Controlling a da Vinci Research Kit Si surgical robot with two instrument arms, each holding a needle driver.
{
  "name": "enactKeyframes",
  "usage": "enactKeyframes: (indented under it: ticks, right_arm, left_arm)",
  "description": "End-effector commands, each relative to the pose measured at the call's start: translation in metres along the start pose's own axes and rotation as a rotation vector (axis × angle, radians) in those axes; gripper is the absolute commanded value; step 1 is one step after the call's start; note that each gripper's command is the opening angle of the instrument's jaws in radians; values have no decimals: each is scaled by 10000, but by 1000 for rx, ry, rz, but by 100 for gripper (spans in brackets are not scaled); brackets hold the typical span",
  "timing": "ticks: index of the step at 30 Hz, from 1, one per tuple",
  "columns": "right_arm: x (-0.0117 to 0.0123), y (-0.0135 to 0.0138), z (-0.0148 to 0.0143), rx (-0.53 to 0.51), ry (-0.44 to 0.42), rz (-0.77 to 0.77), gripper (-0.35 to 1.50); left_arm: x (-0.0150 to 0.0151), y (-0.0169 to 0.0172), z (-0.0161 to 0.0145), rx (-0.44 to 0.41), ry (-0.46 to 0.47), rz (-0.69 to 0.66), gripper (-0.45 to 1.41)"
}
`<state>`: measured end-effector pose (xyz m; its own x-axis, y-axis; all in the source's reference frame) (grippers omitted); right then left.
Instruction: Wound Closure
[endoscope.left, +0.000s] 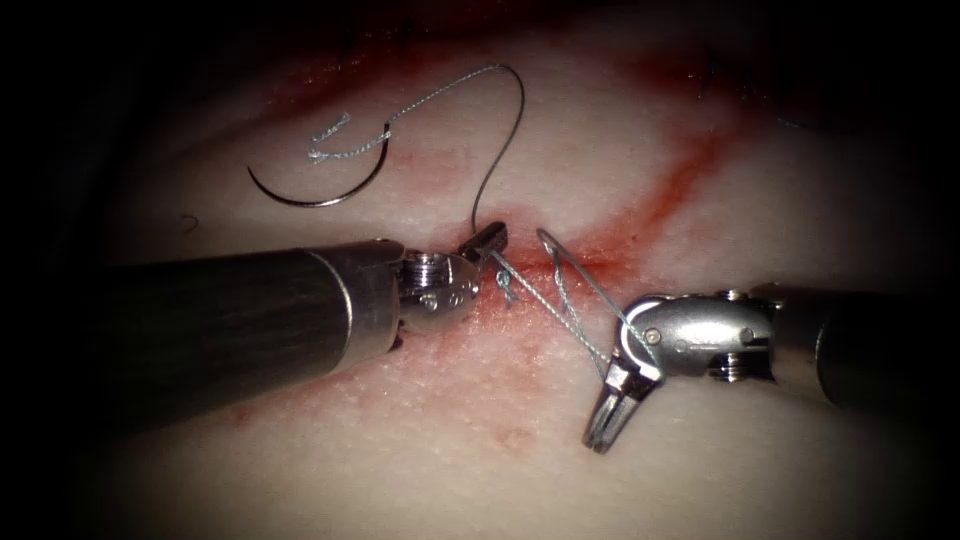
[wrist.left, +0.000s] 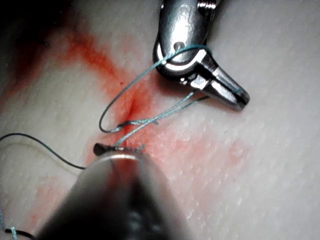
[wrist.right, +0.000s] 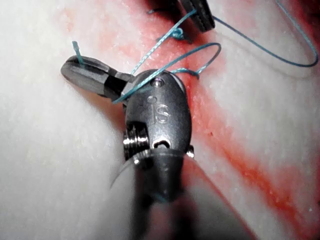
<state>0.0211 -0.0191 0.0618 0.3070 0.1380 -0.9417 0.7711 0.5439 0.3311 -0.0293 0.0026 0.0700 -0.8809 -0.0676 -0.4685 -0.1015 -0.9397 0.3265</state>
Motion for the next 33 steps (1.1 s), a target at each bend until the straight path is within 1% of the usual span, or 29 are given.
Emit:
enactKeyframes:
  ticks: [1, 4, 7, 12, 13, 14, 19, 28, 30, 31, 33]
  right_arm:
    - [-3, 12, 3, -6, 6, 1, -35]
    - [1, 16, -5, -30, 14, 9, -35]
    - [11, 23, -25, -77, 69, 45, -35]
    - [21, 32, -50, -123, 113, 76, -35]
    - [23, 36, -59, -143, 128, 87, -35]
    - [22, 39, -64, -151, 141, 92, -35]
    - [14, 50, -73, -204, 140, 106, -35]
    - [-4, 72, -99, -288, 157, 155, -35]
    - [-10, 77, -103, -302, 151, 158, -35]
    - [-18, 81, -105, -308, 148, 163, -35]
    - [-27, 84, -104, -308, 143, 163, -35]
  left_arm:
    - [2, 6, 5, 0, 2, 2, -45]
    - [4, 14, -5, -1, 2, 5, -45]
    - [4, 30, -19, 3, 0, 15, -45]
    - [2, 56, -37, -8, -11, 33, -45]
    - [1, 65, -45, -12, -13, 39, -45]
    - [1, 75, -56, -14, -18, 45, -45]
    - [-3, 99, -90, -20, -30, 58, -45]
    - [-16, 124, -152, -21, -56, 66, -45]
    - [-18, 130, -167, -21, -58, 66, -45]
    - [-18, 135, -181, -21, -62, 65, -45]
    - [-17, 139, -191, -20, -67, 64, -45]
